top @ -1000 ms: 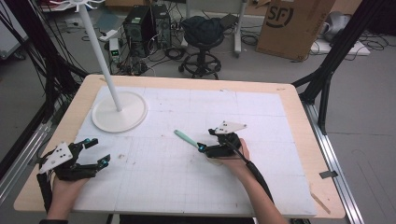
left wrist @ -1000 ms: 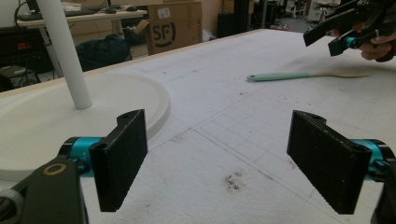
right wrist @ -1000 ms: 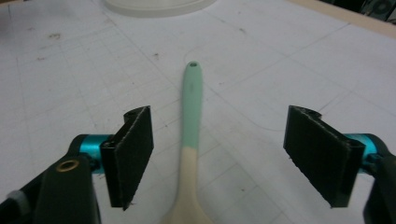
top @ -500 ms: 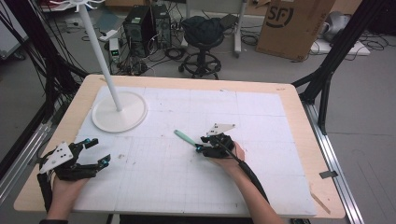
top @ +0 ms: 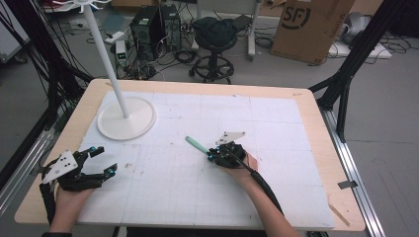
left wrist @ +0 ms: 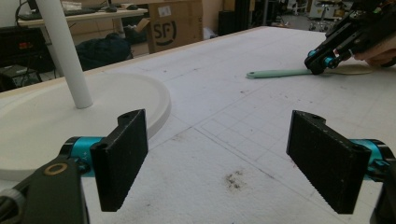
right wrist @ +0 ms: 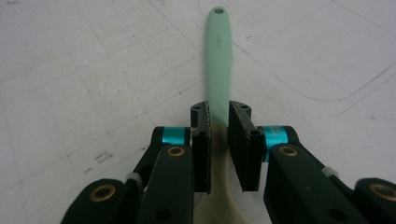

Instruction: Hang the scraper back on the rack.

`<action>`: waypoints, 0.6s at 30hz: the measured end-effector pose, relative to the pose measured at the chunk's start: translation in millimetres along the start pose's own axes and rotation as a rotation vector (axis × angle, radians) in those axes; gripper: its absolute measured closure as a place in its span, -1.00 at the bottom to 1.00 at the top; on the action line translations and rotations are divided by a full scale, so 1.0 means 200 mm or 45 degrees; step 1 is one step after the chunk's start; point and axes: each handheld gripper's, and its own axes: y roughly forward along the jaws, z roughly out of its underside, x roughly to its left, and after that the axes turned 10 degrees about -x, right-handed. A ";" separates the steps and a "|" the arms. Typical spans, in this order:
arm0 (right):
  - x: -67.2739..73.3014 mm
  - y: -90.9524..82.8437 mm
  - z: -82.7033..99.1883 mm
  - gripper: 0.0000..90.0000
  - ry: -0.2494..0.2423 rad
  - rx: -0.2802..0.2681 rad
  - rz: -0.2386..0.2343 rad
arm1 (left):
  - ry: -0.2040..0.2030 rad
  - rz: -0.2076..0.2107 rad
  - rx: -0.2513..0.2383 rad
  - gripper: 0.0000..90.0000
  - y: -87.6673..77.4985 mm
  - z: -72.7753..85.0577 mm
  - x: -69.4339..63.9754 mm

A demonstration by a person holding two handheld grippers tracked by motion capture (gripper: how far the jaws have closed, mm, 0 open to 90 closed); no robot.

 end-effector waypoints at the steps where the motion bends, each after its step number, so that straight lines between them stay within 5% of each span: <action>1: 0.00 0.00 0.00 0.79 0.002 0.001 0.003 | -0.001 0.000 0.000 -0.53 0.00 0.00 0.00; 10: -0.01 0.00 -0.02 0.80 0.029 -0.004 -0.008 | -0.002 -0.001 0.000 -0.52 0.00 0.00 0.00; 18: -0.02 -0.07 -0.22 0.80 0.034 -0.112 -0.086 | 0.005 0.002 0.002 -0.52 0.00 0.00 0.00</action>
